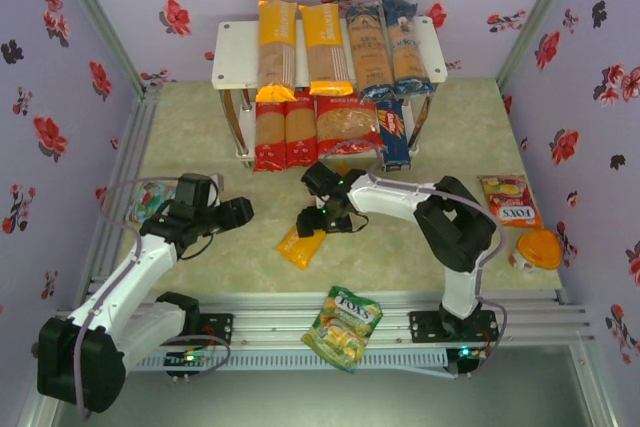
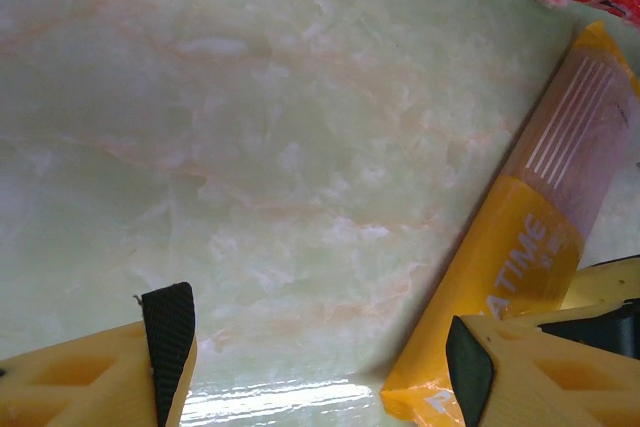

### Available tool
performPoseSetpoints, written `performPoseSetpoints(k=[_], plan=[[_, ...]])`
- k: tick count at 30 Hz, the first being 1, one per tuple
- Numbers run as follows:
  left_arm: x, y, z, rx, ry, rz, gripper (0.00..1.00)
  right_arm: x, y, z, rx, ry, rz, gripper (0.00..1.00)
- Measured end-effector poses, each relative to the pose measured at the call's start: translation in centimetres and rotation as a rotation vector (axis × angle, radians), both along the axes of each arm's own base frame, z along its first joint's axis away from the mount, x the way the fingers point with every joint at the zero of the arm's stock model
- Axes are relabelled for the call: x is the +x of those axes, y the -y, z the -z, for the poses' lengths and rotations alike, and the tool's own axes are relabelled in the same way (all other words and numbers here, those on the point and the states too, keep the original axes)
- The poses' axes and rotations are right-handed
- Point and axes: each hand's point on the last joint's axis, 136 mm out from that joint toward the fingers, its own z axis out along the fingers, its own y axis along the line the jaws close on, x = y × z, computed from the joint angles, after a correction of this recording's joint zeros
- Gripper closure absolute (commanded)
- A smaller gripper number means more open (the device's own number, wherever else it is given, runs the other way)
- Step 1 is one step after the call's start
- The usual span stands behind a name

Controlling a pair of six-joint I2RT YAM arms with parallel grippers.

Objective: Place and organize the pasta boxes and bags onto the shelf

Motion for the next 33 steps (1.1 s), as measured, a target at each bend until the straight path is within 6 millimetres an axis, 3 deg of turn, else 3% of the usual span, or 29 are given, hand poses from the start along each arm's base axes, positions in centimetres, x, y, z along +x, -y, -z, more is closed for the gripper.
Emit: performPoseSetpoints(k=[6,10,13,18,21,26,30,33], plan=[[-0.1,-0.2,-0.3,0.019,0.002,0.017,0.31,-0.7,-1.5,0.0,0.016,-0.022,-0.037,0.22],[0.6,0.2,-2.2,0.048,0.049,0.075,0.29,-1.5,-1.0,-0.9,0.01,-0.03,-0.057,0.18],[1.0,1.3,-3.9,0.071,0.101,0.145,0.28,-1.6,-0.4,-3.7,0.037,-0.002,-0.06,0.14],[0.9,4.0,-5.0,0.119,0.153,0.3,0.28,-1.0,1.4,-10.6,0.134,0.107,-0.025,0.13],[0.2,6.1,-4.0,0.161,0.141,0.407,0.27,-0.6,3.7,-12.9,0.139,0.156,0.018,0.13],[-1.5,10.0,-0.9,0.276,0.075,0.603,0.16,-1.3,8.1,-12.8,0.075,0.165,0.084,0.11],[-1.9,11.9,1.5,0.333,0.019,0.697,0.08,-1.9,9.7,-13.3,0.059,0.185,0.101,0.1],[-1.7,12.5,3.0,0.347,-0.022,0.73,0.08,-2.1,10.2,-14.0,0.064,0.208,0.108,0.1]])
